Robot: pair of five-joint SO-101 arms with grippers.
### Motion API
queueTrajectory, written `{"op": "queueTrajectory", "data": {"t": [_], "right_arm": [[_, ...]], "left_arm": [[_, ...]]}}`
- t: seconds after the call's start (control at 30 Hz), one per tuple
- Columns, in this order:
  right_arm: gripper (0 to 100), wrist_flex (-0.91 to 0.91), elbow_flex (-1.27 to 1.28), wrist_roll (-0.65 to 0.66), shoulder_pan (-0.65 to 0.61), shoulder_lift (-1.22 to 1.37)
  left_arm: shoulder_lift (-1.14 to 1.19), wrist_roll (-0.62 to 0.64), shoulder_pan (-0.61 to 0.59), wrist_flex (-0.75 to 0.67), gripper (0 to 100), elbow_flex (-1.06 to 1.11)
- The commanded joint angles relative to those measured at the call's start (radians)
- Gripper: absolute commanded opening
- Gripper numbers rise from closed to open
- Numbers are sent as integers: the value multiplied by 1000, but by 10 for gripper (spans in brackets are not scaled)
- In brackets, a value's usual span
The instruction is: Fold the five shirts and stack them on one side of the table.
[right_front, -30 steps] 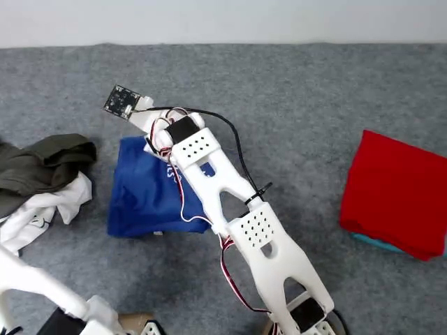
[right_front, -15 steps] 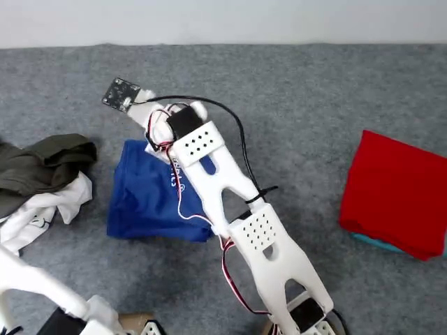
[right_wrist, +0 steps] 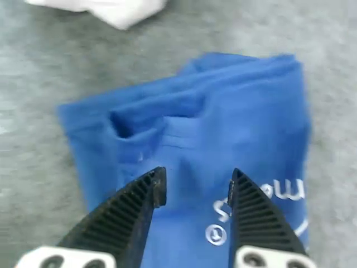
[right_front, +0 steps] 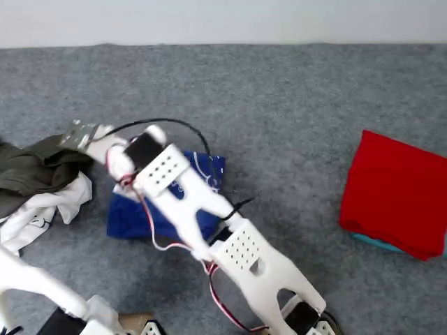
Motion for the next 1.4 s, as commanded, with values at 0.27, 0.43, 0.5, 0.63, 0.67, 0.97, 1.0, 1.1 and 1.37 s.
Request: {"op": "queueTrajectory", "data": {"t": [0.27,0.43,0.5,0.63,0.67,0.97,1.0,1.1,1.37], "right_arm": [[187,38,-12,-12,-114,18],[177,-13,-17,-12,-85,113],[113,-35,-17,-6,-79,127],[10,-24,-32,3,-76,116],[18,-5,-46,9,-76,107],[10,41,-118,57,-77,-1],[10,41,-118,57,-85,-12],[10,41,-118,55,-114,-30],[10,38,-80,52,-162,47]], "left_arm": [[-28,-6,8,-18,25,-7],[-28,-6,8,-18,25,-7],[-28,-6,8,-18,25,-7],[-28,-6,8,-18,25,-7],[-28,-6,8,-18,25,-7],[-28,-5,8,-40,25,-5],[-29,-5,8,-40,25,-5],[-28,-5,8,-40,25,-5],[-28,-5,6,-40,25,-5]]}}
